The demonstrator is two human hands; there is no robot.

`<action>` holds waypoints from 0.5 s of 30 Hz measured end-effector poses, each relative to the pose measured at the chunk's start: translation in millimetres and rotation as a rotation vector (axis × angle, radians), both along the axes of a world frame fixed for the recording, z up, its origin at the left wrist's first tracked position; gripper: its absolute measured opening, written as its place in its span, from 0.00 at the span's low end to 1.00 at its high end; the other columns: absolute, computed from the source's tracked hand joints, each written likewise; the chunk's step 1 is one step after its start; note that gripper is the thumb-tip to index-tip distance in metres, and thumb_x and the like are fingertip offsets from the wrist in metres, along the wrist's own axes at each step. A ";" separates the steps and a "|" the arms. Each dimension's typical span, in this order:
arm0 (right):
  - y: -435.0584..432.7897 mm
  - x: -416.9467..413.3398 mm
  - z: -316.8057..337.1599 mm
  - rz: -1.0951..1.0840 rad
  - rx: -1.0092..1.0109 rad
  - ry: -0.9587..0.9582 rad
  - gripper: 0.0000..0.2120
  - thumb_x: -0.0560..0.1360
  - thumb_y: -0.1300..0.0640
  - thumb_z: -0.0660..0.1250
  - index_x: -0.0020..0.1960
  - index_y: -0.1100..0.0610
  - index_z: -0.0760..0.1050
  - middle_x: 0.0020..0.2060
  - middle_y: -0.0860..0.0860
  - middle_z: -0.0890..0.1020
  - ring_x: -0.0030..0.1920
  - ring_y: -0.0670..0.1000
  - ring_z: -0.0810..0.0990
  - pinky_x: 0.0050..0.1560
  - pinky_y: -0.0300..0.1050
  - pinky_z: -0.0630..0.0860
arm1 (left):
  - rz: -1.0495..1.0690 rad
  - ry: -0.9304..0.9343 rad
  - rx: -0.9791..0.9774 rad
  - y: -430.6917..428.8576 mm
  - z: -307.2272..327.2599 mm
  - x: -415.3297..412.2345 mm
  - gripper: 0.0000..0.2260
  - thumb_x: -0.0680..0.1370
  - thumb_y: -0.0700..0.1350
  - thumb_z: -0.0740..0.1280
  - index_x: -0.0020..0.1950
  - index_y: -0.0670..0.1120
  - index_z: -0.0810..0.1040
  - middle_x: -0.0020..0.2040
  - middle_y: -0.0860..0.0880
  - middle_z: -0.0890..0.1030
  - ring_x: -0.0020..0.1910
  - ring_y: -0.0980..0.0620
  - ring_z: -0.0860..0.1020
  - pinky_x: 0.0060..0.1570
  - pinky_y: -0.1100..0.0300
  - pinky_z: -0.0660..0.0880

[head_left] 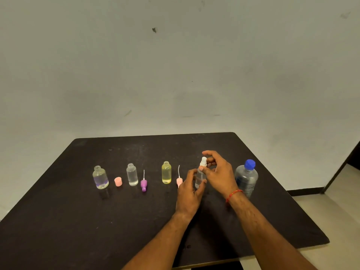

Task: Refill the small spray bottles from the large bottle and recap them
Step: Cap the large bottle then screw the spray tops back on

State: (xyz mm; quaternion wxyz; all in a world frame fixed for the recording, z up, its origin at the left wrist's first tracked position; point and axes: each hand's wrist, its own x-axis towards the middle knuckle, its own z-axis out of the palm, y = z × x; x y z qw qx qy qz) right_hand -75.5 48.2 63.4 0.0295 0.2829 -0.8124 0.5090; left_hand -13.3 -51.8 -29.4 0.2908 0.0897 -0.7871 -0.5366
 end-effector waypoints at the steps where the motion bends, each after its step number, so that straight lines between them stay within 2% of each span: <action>1: 0.0 -0.3 0.4 0.007 -0.006 -0.007 0.24 0.73 0.62 0.73 0.65 0.48 0.73 0.51 0.45 0.79 0.51 0.43 0.79 0.48 0.30 0.75 | 0.002 0.003 0.003 -0.1 -0.2 -0.2 0.14 0.81 0.58 0.66 0.65 0.58 0.71 0.55 0.56 0.82 0.52 0.56 0.83 0.52 0.50 0.83; 4: 0.0 -0.9 0.6 0.036 -0.041 -0.023 0.25 0.74 0.66 0.71 0.67 0.47 0.72 0.54 0.46 0.81 0.53 0.42 0.80 0.51 0.33 0.78 | 0.001 0.014 0.007 -0.2 -1.0 -0.7 0.13 0.82 0.56 0.67 0.65 0.57 0.72 0.54 0.56 0.83 0.51 0.56 0.83 0.51 0.51 0.82; 7: -0.9 0.5 -1.3 0.049 -0.043 -0.033 0.24 0.76 0.68 0.68 0.65 0.45 0.73 0.55 0.47 0.81 0.55 0.44 0.80 0.48 0.29 0.77 | -0.007 0.014 0.012 0.0 -0.5 0.1 0.13 0.82 0.57 0.67 0.65 0.57 0.72 0.54 0.57 0.83 0.52 0.57 0.83 0.52 0.49 0.82; 11: -3.1 1.7 -4.2 0.026 -0.034 -0.014 0.22 0.75 0.67 0.68 0.60 0.43 0.74 0.53 0.48 0.81 0.53 0.44 0.80 0.45 0.29 0.76 | -0.012 0.009 0.021 0.0 0.0 0.8 0.15 0.80 0.62 0.66 0.65 0.59 0.72 0.56 0.57 0.82 0.55 0.57 0.82 0.55 0.48 0.82; 15: -2.5 0.6 -2.7 0.005 -0.014 0.001 0.21 0.74 0.65 0.71 0.60 0.45 0.73 0.51 0.47 0.80 0.50 0.43 0.79 0.49 0.34 0.78 | -0.011 0.010 0.019 0.3 -0.8 0.1 0.16 0.80 0.63 0.65 0.64 0.59 0.72 0.55 0.57 0.83 0.55 0.57 0.83 0.56 0.47 0.82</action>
